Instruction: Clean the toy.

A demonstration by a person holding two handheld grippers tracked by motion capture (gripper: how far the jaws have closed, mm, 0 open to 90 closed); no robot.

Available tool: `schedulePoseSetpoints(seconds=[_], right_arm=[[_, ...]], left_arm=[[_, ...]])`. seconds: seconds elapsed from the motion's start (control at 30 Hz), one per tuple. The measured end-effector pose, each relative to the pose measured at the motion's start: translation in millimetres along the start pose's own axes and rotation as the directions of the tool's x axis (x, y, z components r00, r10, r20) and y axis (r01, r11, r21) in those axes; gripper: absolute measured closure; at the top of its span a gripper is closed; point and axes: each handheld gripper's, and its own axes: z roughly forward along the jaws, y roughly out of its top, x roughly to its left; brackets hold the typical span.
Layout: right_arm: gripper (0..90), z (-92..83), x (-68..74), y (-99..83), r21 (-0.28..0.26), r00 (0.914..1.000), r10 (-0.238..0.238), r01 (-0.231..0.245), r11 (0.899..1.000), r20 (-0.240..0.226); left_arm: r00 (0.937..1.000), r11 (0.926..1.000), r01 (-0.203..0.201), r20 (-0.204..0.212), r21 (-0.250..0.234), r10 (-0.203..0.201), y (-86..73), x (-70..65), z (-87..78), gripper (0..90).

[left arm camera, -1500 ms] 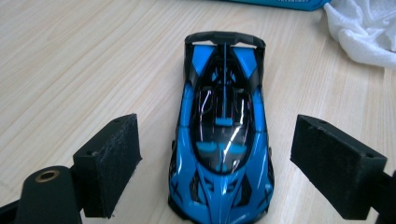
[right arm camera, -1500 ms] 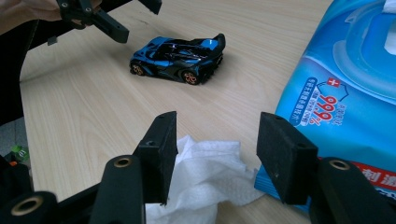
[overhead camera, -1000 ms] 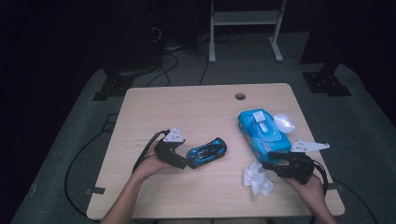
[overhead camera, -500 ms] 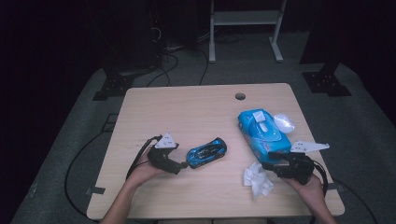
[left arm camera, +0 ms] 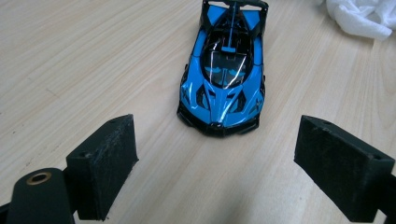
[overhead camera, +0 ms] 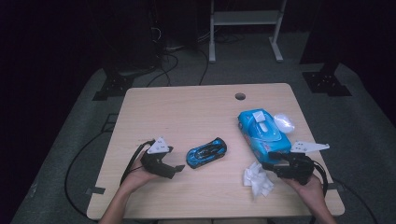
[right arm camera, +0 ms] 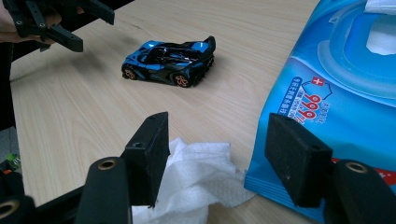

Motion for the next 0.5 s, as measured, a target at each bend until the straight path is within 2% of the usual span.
schedulePoseSetpoints(seconds=[0.4, 0.5], right_arm=[[38.8, 1.5, 0.4, -0.7, 0.007, 1.0, 0.001, -0.001, 1.0, 0.001], [38.7, 1.7, 0.5, -0.9, 0.007, 1.0, 0.004, -0.004, 1.0, 0.001]], left_arm=[[0.9997, 0.9997, 0.02, -0.01, -0.011, -0.021, -13.7, -0.1, -9.0, 12.1], [0.9992, 0.9991, 0.039, -0.008, -0.017, -0.039, -18.8, 0.4, -11.6, 11.9]])
